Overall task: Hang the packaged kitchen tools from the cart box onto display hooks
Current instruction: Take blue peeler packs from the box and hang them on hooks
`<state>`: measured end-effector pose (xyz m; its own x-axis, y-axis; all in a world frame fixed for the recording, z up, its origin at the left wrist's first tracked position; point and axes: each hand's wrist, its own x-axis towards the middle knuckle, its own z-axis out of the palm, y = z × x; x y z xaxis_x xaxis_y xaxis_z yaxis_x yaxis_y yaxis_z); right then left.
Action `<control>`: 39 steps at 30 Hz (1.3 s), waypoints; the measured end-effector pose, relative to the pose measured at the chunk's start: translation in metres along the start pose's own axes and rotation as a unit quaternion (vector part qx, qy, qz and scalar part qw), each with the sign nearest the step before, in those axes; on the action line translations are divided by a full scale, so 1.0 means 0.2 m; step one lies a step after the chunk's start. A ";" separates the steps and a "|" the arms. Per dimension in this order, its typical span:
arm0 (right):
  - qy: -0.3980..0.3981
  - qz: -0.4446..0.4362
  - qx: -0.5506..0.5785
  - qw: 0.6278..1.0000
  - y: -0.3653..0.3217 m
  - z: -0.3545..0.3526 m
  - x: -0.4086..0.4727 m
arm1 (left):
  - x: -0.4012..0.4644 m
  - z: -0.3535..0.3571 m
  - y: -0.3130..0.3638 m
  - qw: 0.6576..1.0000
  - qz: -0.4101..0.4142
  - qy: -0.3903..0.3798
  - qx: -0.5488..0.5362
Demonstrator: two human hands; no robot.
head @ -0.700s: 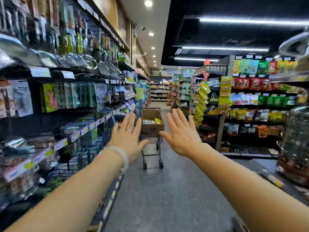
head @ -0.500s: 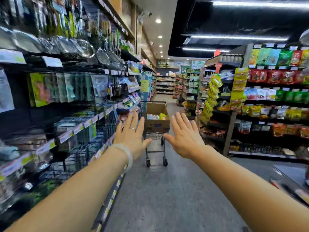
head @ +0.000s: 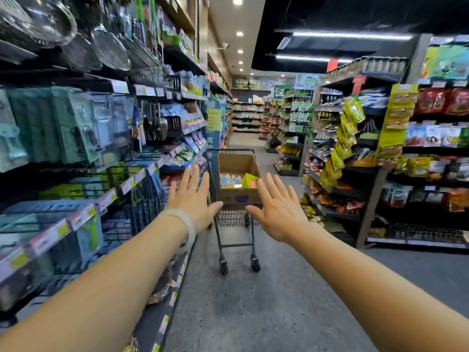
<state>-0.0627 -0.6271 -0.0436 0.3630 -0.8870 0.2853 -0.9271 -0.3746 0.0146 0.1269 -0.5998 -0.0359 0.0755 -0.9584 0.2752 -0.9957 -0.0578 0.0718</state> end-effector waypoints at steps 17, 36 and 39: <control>-0.083 0.045 0.027 0.995 0.90 1.03 2.14 | 2.15 1.03 -0.08 0.993 -0.009 -0.114 -0.005; -0.128 0.085 0.059 0.986 1.23 1.94 4.09 | 4.25 1.95 -0.38 0.970 0.000 -0.223 -0.092; -0.170 0.078 0.068 0.980 1.26 2.12 4.25 | 4.41 2.11 -0.39 0.956 0.003 -0.263 -0.129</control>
<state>0.0515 -1.5894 -0.2032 0.2488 -0.9666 -0.0616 -0.9611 -0.2385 -0.1392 0.2486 -1.5590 -0.2036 -0.0350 -0.9706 -0.2382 -0.9450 -0.0454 0.3238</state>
